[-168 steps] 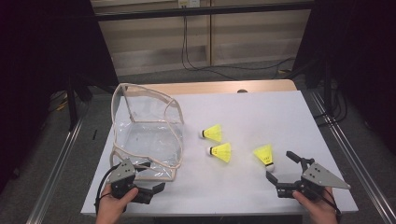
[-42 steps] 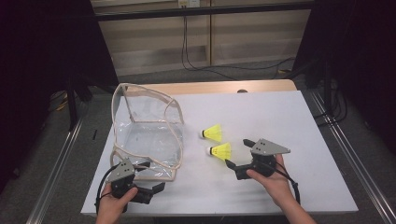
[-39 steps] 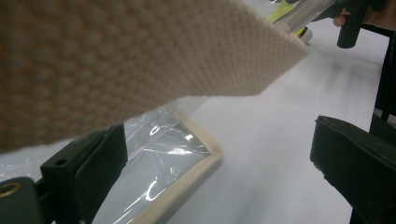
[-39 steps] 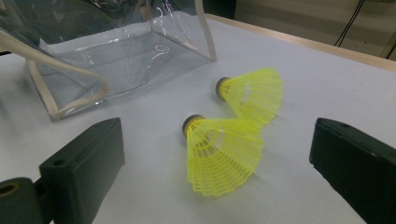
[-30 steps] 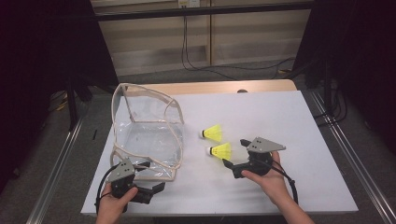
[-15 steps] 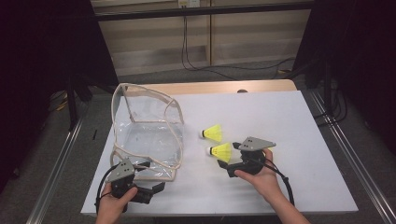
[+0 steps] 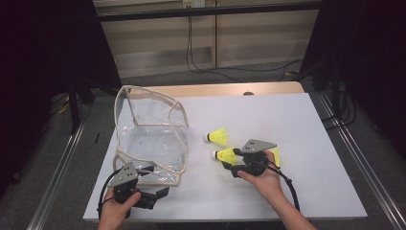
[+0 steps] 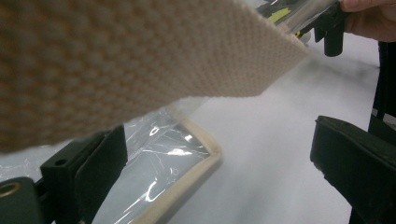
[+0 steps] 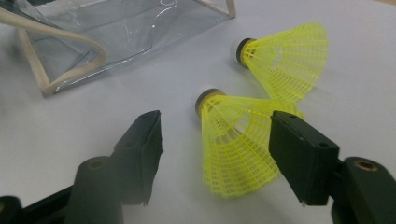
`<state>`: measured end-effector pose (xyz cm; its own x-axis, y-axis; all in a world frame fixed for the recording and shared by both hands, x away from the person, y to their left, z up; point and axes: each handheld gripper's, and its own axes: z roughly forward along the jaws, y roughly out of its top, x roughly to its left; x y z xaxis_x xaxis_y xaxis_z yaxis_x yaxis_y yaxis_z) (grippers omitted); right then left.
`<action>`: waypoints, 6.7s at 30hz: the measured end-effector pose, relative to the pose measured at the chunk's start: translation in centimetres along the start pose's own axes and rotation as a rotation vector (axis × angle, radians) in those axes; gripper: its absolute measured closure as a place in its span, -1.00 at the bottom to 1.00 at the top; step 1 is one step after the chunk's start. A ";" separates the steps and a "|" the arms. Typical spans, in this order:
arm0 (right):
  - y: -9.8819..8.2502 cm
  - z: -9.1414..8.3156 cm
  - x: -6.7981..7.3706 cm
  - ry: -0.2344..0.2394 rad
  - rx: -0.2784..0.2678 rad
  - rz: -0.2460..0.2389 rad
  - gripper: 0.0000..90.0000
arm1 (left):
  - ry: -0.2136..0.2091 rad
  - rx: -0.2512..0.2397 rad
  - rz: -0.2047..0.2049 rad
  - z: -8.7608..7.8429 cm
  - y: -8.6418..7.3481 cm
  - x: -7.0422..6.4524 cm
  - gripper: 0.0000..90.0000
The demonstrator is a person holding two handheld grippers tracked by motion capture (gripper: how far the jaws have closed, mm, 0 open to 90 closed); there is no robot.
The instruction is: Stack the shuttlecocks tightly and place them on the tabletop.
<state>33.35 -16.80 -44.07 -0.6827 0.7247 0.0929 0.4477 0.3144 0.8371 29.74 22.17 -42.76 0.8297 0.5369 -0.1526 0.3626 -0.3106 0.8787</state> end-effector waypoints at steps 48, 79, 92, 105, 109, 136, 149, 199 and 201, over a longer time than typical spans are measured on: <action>0.2 2.9 -0.3 0.030 0.085 0.010 0.70 | 0.001 0.000 0.003 0.0 0.0 0.0 -0.92; 1.6 1.3 -1.5 0.057 0.009 0.049 0.93 | 0.003 -0.002 0.004 0.0 0.0 -0.1 -0.92; 2.6 1.3 -2.1 0.021 -0.010 0.053 0.93 | 0.002 -0.004 0.001 0.0 0.0 -0.1 -0.92; 2.9 1.4 -3.1 -0.037 -0.033 0.079 0.93 | 0.001 -0.004 -0.001 0.0 0.0 -0.1 -0.92; 3.0 1.3 -3.3 -0.047 -0.037 0.089 0.93 | 0.001 -0.003 -0.001 0.0 0.0 -0.1 -0.92; 3.5 1.1 -4.2 -0.079 -0.042 0.098 0.93 | 0.002 -0.005 0.000 0.0 0.0 -0.1 -0.92; 4.9 1.8 -5.3 -0.147 -0.058 0.121 0.94 | 0.000 -0.005 -0.004 0.0 -0.1 -0.1 -0.92; 3.7 4.6 -5.7 -0.133 0.018 0.126 0.93 | 0.000 -0.009 -0.009 0.0 -0.1 -0.2 -0.94; 3.6 4.6 -5.6 -0.126 0.018 0.127 0.93 | 0.000 -0.008 -0.009 0.0 -0.1 -0.2 -0.94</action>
<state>41.42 -16.88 -44.06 -0.5423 0.8303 0.1281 0.5367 0.2250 0.8132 29.55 22.07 -42.87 0.8268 0.5391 -0.1603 0.3660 -0.2993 0.8811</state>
